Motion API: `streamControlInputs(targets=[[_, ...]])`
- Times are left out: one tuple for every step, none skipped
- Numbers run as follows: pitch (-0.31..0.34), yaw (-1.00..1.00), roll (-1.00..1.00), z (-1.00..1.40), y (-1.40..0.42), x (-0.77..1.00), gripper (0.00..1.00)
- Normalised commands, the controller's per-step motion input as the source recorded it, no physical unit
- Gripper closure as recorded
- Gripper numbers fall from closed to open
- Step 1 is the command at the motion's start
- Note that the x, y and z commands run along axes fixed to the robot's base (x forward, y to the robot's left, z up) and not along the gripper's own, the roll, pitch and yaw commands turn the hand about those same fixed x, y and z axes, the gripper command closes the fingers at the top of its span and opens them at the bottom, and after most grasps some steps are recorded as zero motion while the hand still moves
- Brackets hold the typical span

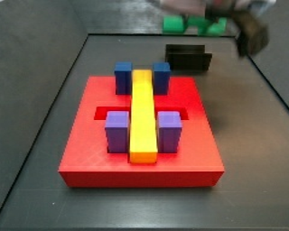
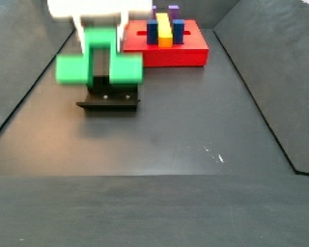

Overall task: Pick up the green object. Move up. Place the green object on the fixture. Regrasp the green object. Move to above the board. Insert the green object.
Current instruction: Move to above the board.

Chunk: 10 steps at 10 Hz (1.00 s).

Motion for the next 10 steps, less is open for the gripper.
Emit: streamControlInputs(targets=[[0.001,0.01,-0.06,1.40,0.02,-0.06,1.00],[0.032,0.00,-0.02,1.40,-0.01,-0.04,1.00],[0.041,0.00,-0.01,1.40,-0.01,-0.04,1.00],[0.040,0.00,-0.01,1.40,0.00,-0.02,1.00],[0.050,0.01,-0.01,0.93,0.00,-0.01,1.00],[0.065,0.01,0.01,0.31,-0.01,0.02,1.00],[0.092,0.02,-1.00,0.28,-1.40,-0.91,1.00],[0.080,0.02,-1.00,0.29,-1.40,-0.93,1.00],[0.063,0.03,-1.00,0.29,-1.40,-0.98,1.00],[0.057,0.04,-1.00,0.26,-1.40,-1.01,1.00]])
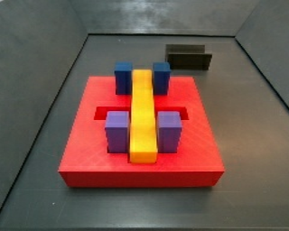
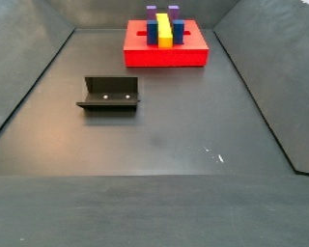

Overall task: Pick up the green object. Move up. Place the green object on the fixture. Regrasp the green object. Move to above the board. Insert the green object.
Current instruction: Move to above the board, then insert the green object.

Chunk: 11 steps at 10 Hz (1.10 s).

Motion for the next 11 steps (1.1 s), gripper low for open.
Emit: streamControlInputs(targets=[[0.054,0.04,-1.00,0.27,-1.40,-0.98,1.00],[0.045,0.05,-1.00,0.27,-1.40,-1.01,1.00],[0.038,0.05,-1.00,0.16,-0.90,-0.67,1.00],[0.023,0.06,-1.00,0.05,-0.35,-0.30,1.00],[0.026,0.05,-1.00,0.02,-0.22,-0.19,1.00],[0.008,0.04,-0.96,0.04,-0.11,-0.11,1.00],[-0.013,0.03,-0.72,0.01,-0.06,-0.09,1.00],[-0.025,0.01,-0.45,0.00,-0.01,-0.06,1.00],[-0.028,0.01,-0.34,0.01,-0.01,-0.05,1.00],[-0.004,0.00,-0.01,-0.04,0.00,0.00,1.00],[-0.083,0.00,-0.07,-0.27,0.00,0.04,1.00]])
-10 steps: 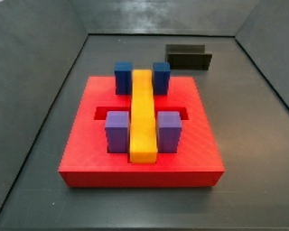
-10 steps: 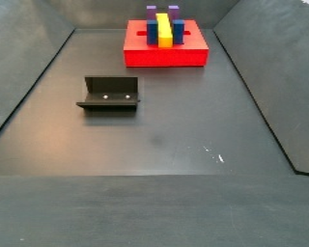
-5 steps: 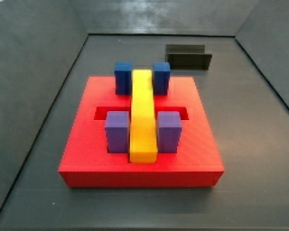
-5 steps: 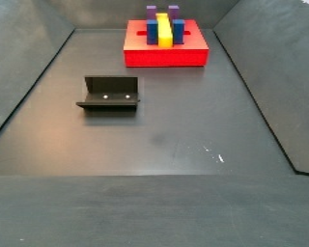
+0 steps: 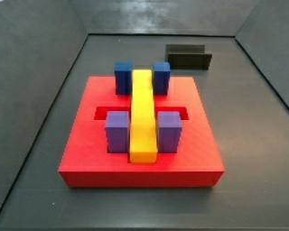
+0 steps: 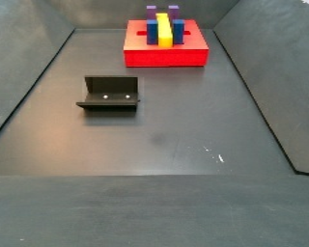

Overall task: Pick up the green object. Move up. Place the green object on the fixture. Regrasp the green object. Move to above the board. Insert the green object.
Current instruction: Insert the green object.

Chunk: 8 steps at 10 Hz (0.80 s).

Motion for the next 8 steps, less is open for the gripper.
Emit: streamControlInputs(targets=[[-0.157,0.01,-0.24,-0.50,-0.03,0.07,1.00],[-0.151,0.05,-0.33,-0.35,-0.16,0.04,1.00],[-0.100,0.19,-0.36,-0.27,-0.25,0.10,1.00],[-0.116,0.24,-0.34,-0.30,-0.25,0.18,1.00],[-0.143,0.23,-0.29,-0.42,-0.23,0.18,1.00],[-0.144,0.19,-0.24,-0.51,-0.24,0.15,1.00],[-0.147,0.17,-0.23,-0.51,-0.24,0.13,1.00],[-0.179,0.11,-0.20,-0.56,-0.19,0.13,1.00]])
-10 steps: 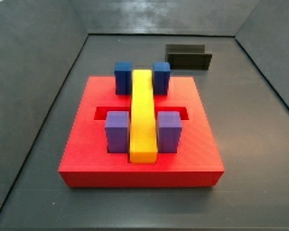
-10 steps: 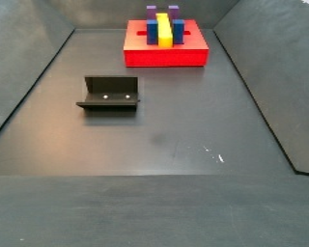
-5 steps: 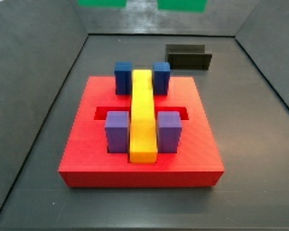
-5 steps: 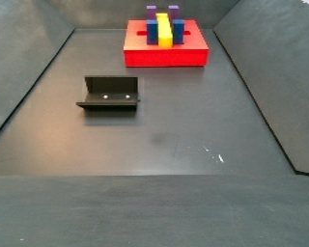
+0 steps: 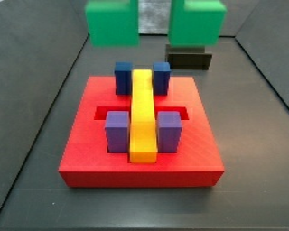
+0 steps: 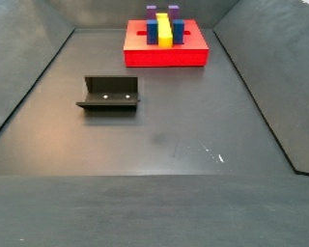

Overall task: Pick up the green object. Move up. Place the green object on the fixture. Regrasp the green object. Move to above the board. Insert the green object.
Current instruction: Insert the green object.

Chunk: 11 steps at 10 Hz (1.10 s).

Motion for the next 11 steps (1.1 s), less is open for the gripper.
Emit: streamControlInputs(targets=[[-0.234,0.02,-0.18,-0.57,-0.02,0.10,1.00],[-0.259,0.00,-0.15,-0.59,0.00,0.00,1.00],[-0.270,0.00,-0.15,-0.57,0.00,0.00,1.00],[-0.259,0.00,-0.16,-0.56,0.00,0.00,1.00],[-0.221,0.00,-0.09,-0.52,0.00,0.00,1.00],[-0.219,0.00,-0.06,-0.55,0.00,-0.03,1.00],[-0.164,0.00,0.03,-0.48,0.00,-0.05,1.00],[-0.066,0.00,0.00,-0.15,0.00,-0.02,1.00],[-0.039,0.00,0.02,-0.14,0.00,-0.03,1.00],[-0.034,0.00,0.00,-0.11,0.03,-0.09,1.00],[-0.097,0.00,0.00,-0.15,0.09,-0.05,1.00]])
